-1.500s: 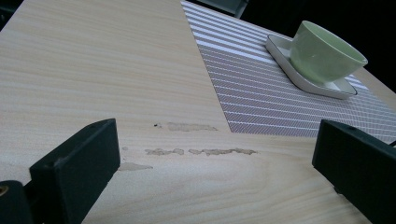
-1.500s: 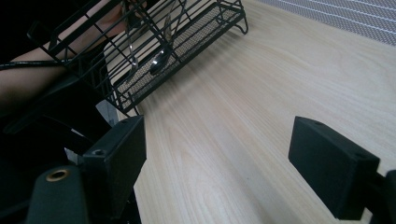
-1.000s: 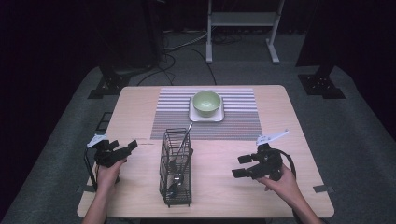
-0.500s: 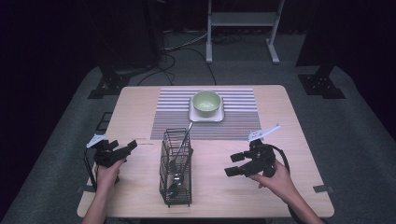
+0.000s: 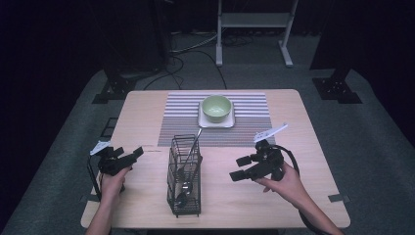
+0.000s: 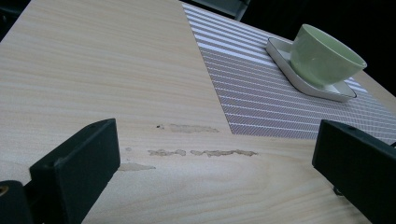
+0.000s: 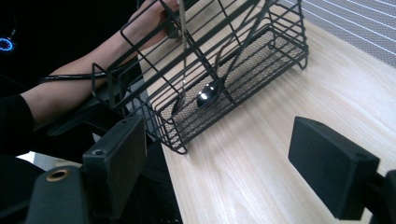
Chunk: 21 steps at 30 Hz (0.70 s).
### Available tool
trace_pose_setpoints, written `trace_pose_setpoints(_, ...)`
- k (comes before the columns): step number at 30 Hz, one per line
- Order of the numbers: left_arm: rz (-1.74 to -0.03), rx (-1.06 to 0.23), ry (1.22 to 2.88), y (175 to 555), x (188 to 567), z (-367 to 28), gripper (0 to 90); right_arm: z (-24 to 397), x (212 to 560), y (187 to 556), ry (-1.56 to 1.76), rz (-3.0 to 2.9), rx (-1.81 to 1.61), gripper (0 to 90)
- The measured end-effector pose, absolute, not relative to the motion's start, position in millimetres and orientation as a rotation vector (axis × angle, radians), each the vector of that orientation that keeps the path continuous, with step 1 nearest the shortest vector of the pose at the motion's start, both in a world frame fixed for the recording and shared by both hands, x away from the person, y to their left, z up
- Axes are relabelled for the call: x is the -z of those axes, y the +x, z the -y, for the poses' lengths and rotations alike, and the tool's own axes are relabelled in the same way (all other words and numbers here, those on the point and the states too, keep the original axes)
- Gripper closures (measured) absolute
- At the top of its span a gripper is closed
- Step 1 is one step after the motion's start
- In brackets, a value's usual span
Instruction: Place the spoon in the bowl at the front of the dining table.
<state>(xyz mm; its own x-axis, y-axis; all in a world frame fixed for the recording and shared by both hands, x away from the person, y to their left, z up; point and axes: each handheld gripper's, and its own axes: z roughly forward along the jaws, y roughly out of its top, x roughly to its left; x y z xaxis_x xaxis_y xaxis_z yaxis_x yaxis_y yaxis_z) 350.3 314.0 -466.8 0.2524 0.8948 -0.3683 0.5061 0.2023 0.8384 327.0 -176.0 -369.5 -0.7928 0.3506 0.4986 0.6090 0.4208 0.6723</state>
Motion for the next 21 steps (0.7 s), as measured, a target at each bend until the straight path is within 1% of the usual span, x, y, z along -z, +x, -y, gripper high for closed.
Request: trace_pose_setpoints(21, -1.399, -0.457, 1.443, 350, 467, -314, 0.0, 154, 354, 337, -0.799, 2.321, 1.282, 18.1)
